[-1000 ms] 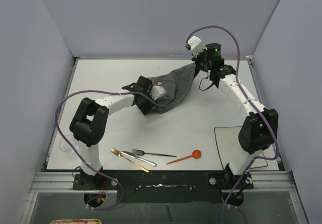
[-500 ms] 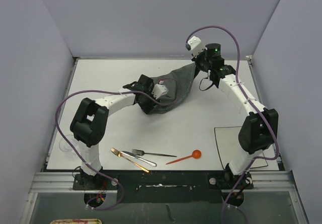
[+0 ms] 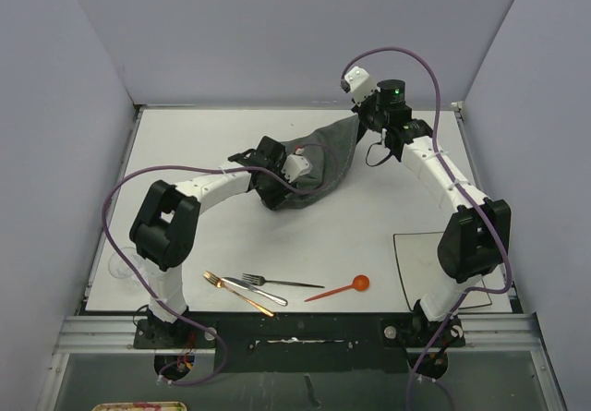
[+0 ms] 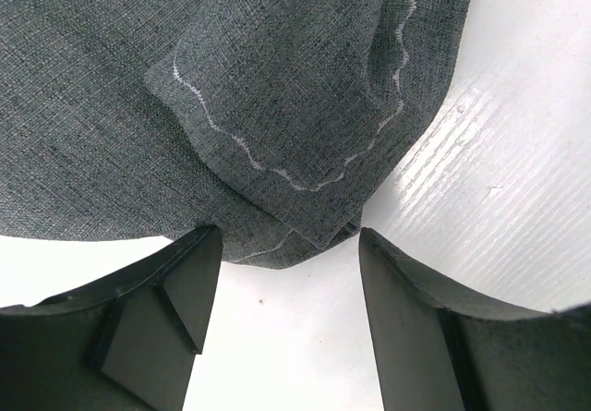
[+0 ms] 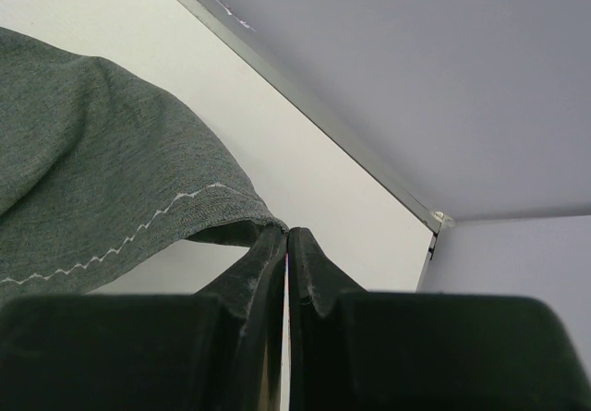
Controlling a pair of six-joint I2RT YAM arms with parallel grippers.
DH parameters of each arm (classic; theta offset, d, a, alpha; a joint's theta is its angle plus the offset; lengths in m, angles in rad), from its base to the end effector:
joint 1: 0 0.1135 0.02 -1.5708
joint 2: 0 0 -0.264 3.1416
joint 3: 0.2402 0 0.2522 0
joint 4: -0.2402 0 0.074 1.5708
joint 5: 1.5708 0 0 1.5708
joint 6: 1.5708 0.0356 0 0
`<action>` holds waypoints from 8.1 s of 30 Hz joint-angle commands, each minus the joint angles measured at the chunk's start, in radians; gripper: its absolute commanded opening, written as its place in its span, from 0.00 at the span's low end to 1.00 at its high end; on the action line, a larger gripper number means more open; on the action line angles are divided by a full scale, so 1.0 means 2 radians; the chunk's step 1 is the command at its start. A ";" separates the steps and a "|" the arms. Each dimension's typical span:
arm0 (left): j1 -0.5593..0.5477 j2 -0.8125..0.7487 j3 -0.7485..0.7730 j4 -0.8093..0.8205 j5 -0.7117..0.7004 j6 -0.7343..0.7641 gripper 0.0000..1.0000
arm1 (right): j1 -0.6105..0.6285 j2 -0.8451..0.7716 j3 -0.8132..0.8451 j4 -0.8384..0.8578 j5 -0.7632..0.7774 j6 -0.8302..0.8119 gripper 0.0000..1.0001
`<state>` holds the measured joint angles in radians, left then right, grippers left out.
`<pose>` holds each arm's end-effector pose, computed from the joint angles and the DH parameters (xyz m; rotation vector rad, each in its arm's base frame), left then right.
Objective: Set the dinner table for one person
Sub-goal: Flatten out the napkin at the center of the board.
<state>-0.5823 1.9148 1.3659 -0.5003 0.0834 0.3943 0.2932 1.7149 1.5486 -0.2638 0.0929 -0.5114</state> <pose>0.3357 -0.2246 0.1905 1.2571 2.3042 -0.1748 0.3924 0.1150 0.3477 -0.7302 1.8689 -0.2328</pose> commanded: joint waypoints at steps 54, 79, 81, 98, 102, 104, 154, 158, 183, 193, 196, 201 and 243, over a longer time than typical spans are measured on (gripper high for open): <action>0.011 0.027 0.047 -0.052 0.067 -0.050 0.53 | -0.005 -0.001 0.012 0.009 -0.005 0.007 0.00; 0.015 0.041 0.073 -0.059 0.089 -0.060 0.36 | -0.006 0.005 0.012 0.011 -0.009 0.011 0.00; 0.015 0.042 0.071 -0.060 0.089 -0.059 0.35 | -0.006 0.005 0.012 0.011 -0.009 0.010 0.00; 0.014 0.058 0.076 -0.053 0.083 -0.062 0.02 | -0.006 0.006 0.010 0.010 -0.011 0.012 0.00; 0.014 0.055 0.086 -0.053 0.079 -0.065 0.00 | -0.006 0.007 0.011 0.012 -0.012 0.013 0.00; 0.014 0.051 0.091 -0.053 0.077 -0.066 0.00 | -0.006 0.007 0.013 0.012 -0.012 0.013 0.00; 0.193 0.059 0.335 0.059 0.005 -0.020 0.00 | -0.035 0.072 0.055 0.104 0.038 -0.001 0.00; 0.197 0.082 0.373 0.063 -0.005 -0.014 0.00 | -0.035 0.095 0.076 0.123 0.051 0.006 0.00; 0.215 0.085 0.504 0.135 -0.065 0.048 0.00 | -0.009 0.064 -0.043 0.588 0.175 -0.196 0.00; 0.221 0.068 0.512 0.177 -0.105 0.060 0.00 | -0.002 0.047 -0.080 0.714 0.183 -0.234 0.00; 0.220 0.055 0.496 0.189 -0.102 0.062 0.00 | 0.002 0.042 -0.092 0.744 0.178 -0.245 0.00; 0.219 0.042 0.503 0.188 -0.094 0.073 0.00 | 0.005 0.035 -0.101 0.787 0.166 -0.266 0.00; 0.221 0.044 0.446 0.293 -0.115 0.114 0.00 | 0.021 0.143 0.013 0.679 0.259 -0.203 0.00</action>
<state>-0.1612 1.9713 2.2044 -0.0624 -0.0616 0.6086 0.3374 1.9827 1.4929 1.0534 0.5228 -0.9485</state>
